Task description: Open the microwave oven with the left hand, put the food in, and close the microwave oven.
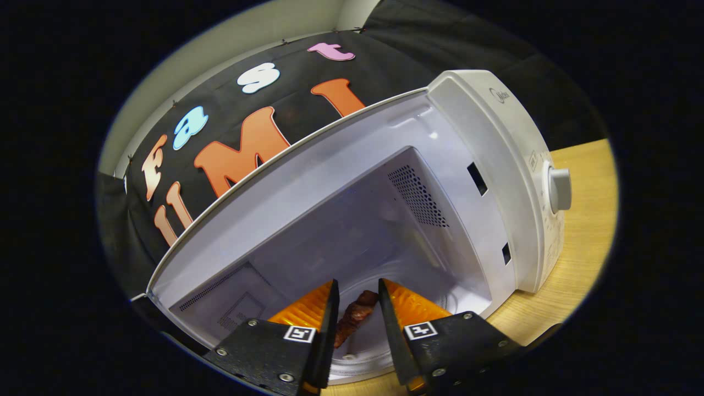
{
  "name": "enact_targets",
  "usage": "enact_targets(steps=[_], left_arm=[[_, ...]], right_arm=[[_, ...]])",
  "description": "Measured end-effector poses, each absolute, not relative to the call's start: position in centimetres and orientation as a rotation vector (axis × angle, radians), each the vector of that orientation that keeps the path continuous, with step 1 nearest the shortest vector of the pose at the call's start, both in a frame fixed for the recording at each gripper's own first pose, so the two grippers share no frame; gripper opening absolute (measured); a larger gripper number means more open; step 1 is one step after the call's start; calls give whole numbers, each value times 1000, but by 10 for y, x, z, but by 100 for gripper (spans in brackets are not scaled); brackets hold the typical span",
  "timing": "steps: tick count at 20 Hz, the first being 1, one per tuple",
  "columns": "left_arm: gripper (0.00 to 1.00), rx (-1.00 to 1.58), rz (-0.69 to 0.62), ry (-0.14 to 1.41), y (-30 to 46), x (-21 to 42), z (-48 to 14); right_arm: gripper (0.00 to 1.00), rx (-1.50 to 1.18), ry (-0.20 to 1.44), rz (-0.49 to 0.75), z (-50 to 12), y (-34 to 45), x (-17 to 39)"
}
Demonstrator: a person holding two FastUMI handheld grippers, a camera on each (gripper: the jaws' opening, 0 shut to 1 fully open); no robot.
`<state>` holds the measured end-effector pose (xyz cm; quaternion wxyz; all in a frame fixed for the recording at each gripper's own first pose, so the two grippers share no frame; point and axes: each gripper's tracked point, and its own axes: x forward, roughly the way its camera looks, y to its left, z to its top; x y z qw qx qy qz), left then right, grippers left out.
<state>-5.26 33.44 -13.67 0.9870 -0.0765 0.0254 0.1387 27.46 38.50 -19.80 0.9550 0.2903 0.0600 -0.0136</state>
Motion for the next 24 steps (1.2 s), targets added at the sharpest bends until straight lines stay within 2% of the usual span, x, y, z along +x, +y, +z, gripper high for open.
enact_targets(steps=[2,3,4,5,16,20,24], left_arm=[[97,-150,274,56,330,-53,-137],[97,-147,273,58,329,-52,-136],[97,-146,275,59,328,-54,-135],[97,-143,277,59,328,-54,-134],[99,-127,244,83,304,-54,-133],[97,-128,244,106,306,-50,-144],[100,-151,204,112,293,-46,-147]], right_arm=[[72,549,121,-1,-192,386,273],[78,510,126,14,-191,386,269],[89,468,133,25,-192,384,267],[93,438,134,42,-188,382,261],[94,103,79,234,-124,352,168],[95,75,85,226,-100,308,147],[95,82,73,197,-81,262,130]])
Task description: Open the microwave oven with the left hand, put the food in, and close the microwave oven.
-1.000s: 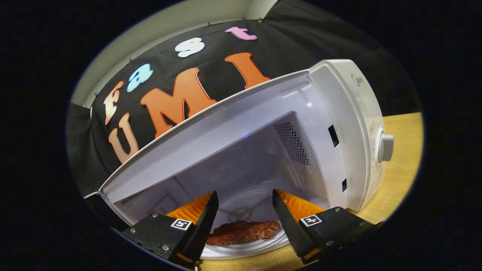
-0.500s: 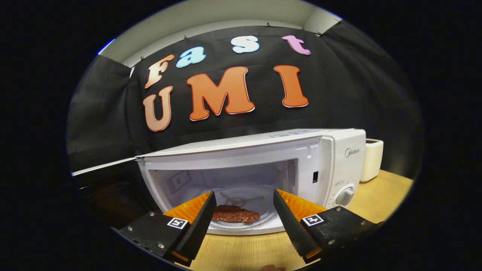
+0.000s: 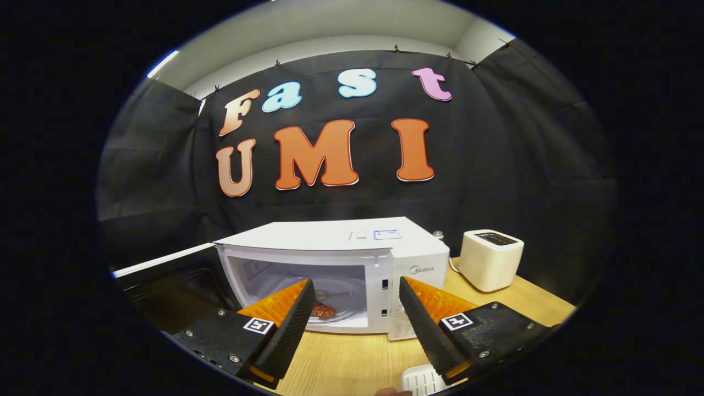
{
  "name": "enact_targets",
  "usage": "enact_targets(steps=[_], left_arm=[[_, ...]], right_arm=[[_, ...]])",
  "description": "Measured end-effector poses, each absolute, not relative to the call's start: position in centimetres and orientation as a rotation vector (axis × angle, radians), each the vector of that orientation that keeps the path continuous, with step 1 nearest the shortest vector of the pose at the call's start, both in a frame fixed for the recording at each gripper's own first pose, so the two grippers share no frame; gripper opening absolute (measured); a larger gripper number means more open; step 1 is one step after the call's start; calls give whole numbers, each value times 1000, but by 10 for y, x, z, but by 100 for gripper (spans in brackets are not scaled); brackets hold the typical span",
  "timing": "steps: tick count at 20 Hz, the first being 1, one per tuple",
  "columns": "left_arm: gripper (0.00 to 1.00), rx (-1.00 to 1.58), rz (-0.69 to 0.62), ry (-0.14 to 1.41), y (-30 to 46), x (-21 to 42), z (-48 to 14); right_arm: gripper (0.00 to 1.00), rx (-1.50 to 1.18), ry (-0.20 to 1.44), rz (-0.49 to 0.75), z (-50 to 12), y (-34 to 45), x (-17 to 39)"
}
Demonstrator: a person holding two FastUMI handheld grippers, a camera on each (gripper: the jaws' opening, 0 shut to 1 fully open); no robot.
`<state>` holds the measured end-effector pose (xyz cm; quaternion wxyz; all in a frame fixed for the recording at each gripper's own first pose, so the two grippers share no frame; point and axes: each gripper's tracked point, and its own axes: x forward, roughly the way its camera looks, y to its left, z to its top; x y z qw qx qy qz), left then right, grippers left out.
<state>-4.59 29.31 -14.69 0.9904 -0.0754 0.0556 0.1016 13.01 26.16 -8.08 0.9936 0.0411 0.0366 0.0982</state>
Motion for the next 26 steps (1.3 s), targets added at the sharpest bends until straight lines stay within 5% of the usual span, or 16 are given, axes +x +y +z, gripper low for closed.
enact_targets(steps=[2,6,8,26], left_arm=[[99,-154,158,130,278,-42,-151],[40,-81,127,130,262,-28,-152],[2,-89,79,164,247,-23,-162],[4,-78,-218,189,71,22,-154]], right_arm=[[95,62,64,174,-75,240,123],[95,60,46,150,-67,211,111],[94,76,37,149,-63,202,105],[95,50,28,52,-64,100,76]])
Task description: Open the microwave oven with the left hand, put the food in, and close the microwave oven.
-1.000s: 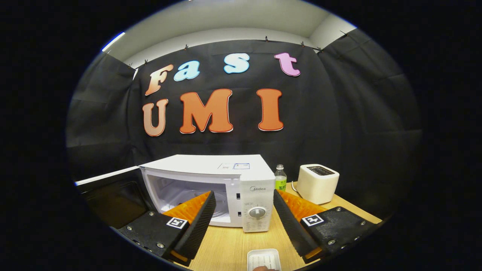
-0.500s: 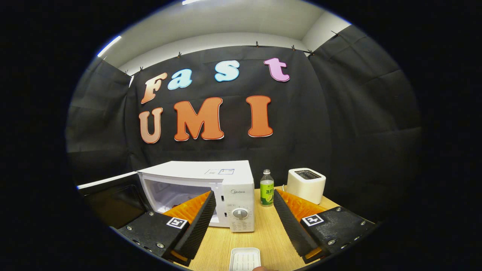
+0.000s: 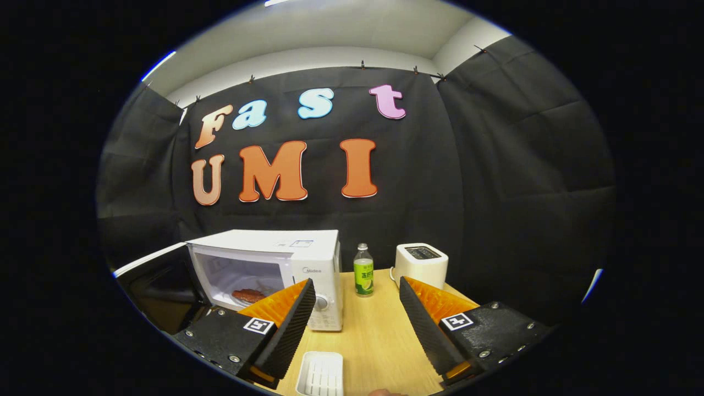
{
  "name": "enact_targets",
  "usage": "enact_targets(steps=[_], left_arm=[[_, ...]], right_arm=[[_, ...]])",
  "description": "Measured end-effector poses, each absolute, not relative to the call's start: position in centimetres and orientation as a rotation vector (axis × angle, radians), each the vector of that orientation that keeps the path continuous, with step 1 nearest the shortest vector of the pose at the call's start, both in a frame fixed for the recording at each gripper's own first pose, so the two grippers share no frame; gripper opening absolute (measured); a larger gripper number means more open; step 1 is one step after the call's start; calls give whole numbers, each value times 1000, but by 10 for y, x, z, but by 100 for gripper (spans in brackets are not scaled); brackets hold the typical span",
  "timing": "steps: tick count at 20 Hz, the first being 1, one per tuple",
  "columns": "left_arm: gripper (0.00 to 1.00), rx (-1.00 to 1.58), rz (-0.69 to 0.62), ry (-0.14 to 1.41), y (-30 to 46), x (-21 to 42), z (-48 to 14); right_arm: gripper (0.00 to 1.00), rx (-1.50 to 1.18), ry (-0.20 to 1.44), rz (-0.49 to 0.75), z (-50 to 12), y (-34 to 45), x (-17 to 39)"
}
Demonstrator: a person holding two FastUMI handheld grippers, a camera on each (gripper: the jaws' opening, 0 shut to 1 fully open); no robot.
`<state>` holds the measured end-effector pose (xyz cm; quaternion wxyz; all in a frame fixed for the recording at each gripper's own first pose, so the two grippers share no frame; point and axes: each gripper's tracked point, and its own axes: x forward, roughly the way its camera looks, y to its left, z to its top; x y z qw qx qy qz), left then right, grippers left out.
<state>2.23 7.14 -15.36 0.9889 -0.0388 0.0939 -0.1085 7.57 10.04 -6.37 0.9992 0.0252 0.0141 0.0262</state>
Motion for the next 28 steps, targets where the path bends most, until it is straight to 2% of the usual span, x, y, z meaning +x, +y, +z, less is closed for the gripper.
enact_targets(steps=[3,15,17,28], left_arm=[[4,-75,-256,179,34,33,-149],[2,-183,-234,188,-59,125,-155],[4,-174,-223,192,-69,143,-157],[4,-49,-106,195,-78,214,-166]], right_arm=[[95,45,32,41,-61,85,73],[95,43,34,9,-56,36,63],[95,44,33,-2,-56,28,64],[95,53,71,-56,-79,1,72]])
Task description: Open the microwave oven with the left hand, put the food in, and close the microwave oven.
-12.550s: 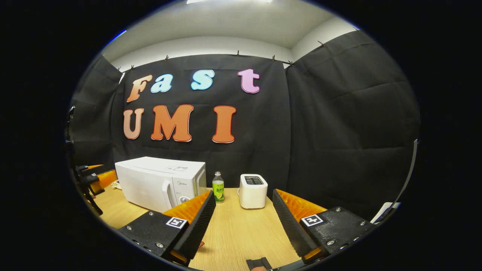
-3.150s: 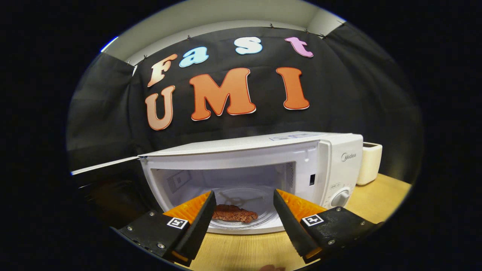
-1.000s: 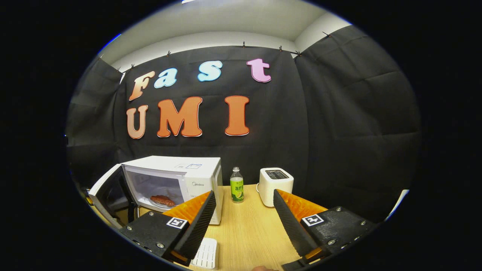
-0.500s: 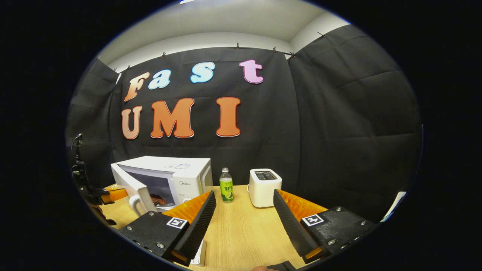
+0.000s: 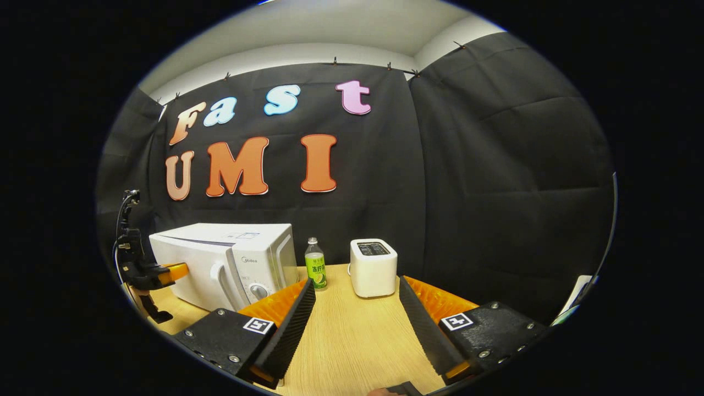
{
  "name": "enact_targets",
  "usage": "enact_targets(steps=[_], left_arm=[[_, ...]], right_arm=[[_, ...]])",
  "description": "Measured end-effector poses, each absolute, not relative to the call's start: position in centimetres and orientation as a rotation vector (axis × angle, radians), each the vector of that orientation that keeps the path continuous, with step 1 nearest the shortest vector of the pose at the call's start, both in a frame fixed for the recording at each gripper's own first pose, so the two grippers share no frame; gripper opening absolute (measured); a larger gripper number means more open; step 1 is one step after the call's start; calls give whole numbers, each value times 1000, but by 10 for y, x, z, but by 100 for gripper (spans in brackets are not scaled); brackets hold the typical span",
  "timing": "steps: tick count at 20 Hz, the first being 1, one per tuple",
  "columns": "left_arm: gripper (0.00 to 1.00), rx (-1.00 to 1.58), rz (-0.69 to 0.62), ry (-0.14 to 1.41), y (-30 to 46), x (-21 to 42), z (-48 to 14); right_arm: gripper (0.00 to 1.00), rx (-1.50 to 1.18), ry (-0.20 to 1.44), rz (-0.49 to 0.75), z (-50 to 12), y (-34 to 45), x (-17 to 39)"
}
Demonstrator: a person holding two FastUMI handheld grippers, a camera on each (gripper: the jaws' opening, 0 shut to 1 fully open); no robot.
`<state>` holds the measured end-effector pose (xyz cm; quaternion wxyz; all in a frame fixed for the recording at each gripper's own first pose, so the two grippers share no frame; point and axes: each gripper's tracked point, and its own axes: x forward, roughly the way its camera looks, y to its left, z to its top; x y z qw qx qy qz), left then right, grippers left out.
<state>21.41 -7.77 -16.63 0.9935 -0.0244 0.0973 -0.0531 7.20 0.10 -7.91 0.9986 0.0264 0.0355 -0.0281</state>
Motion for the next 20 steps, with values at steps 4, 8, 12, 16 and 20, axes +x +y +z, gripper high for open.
enact_targets(steps=[4,8,12,16,20], left_arm=[[4,-6,-63,192,-77,218,-167],[4,-31,-62,220,-76,224,-166],[4,14,-104,300,-74,209,-170],[10,38,-108,281,-55,175,-139],[32,17,-133,271,-39,144,-98]], right_arm=[[95,38,73,-66,-80,-5,73],[95,44,84,-67,-80,-6,71],[94,51,79,-61,-69,-2,70],[95,59,65,-37,-55,9,66],[95,42,50,-3,-34,23,59]])
